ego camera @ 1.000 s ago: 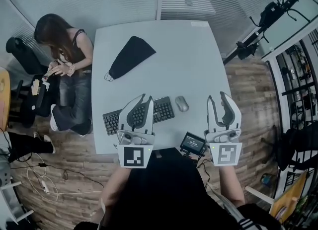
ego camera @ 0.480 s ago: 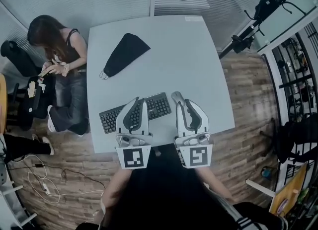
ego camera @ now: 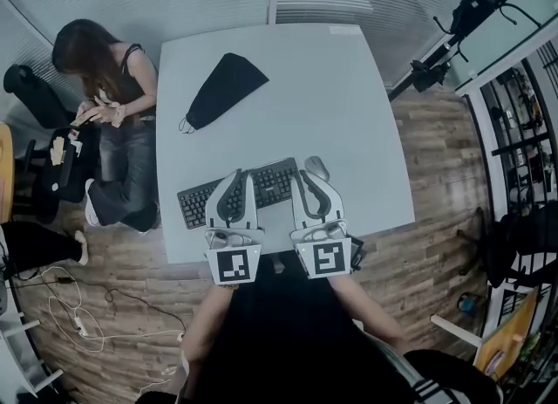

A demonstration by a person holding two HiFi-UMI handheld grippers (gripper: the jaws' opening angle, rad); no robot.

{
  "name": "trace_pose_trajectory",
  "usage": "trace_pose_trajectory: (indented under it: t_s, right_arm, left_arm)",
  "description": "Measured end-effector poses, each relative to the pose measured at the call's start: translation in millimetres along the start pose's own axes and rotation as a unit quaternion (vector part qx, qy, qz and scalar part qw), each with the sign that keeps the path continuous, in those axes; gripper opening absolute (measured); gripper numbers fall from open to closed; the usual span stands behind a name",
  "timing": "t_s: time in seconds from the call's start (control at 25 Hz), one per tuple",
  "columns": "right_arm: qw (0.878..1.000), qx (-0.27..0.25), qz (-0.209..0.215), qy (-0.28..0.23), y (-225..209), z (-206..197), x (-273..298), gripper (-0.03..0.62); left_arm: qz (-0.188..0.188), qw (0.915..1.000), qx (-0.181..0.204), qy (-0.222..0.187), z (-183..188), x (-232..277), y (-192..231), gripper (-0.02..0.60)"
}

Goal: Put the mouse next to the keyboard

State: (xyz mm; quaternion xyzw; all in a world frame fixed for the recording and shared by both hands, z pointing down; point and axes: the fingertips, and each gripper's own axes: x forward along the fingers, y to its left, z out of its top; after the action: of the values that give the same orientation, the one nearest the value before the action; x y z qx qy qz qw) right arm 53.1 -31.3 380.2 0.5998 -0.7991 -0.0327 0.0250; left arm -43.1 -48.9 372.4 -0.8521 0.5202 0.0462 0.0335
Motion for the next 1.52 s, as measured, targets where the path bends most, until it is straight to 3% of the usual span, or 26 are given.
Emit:
trace_pose_trajectory:
  t_s: [0.36,0.52,0.68,0.84,0.92,1.0,1.08,1.36,1.48,1.52]
  right_arm:
    - [0.999,-0.01,0.033,0.007,14.1,-27.3,7.5,0.017]
    - [0.999,-0.015,0.039,0.011,18.1,-35.2,11.8,0.015]
    - [0.999,-0.021,0.048,0.012,20.2,-40.6,14.5,0.012]
    - [0.998,-0.026,0.057,0.012,21.2,-42.3,14.6,0.011]
    - [0.998,-0.024,0.059,0.012,20.5,-42.3,14.3,0.011]
    - [0.998,-0.022,0.062,0.012,20.7,-41.8,14.5,0.011]
    - [0.997,-0.023,0.066,0.013,21.9,-41.8,14.5,0.009]
    - [0.997,-0.029,0.072,0.022,20.6,-45.7,14.2,0.0]
    - [0.997,-0.031,0.072,0.02,18.4,-45.5,14.6,-0.002]
    - [0.997,-0.031,0.073,0.019,17.9,-45.6,14.6,-0.002]
  left_arm:
    - [-0.018,0.9998,-0.005,-0.004,-21.2,1.2,-3.3,0.037]
    - [-0.036,0.9981,0.049,0.014,-30.9,-0.4,-4.1,0.037]
    - [-0.013,0.9999,-0.006,0.004,-34.4,-0.6,-2.0,0.035]
    - [-0.028,0.9983,0.049,0.013,-36.1,-1.2,-3.7,0.035]
    - [-0.02,0.9992,0.032,0.012,-37.2,-1.3,-3.2,0.035]
    - [-0.024,0.9985,0.047,0.014,-36.9,-0.9,-3.8,0.035]
    - [-0.017,0.9994,0.027,0.012,-37.3,-1.5,-3.2,0.035]
    - [-0.052,0.9902,0.127,0.029,-39.3,-1.9,-10.8,0.035]
    - [-0.011,0.9996,0.021,0.017,-41.1,-3.0,-8.1,0.035]
    - [-0.003,0.9999,0.003,0.015,-41.8,-3.5,-7.4,0.035]
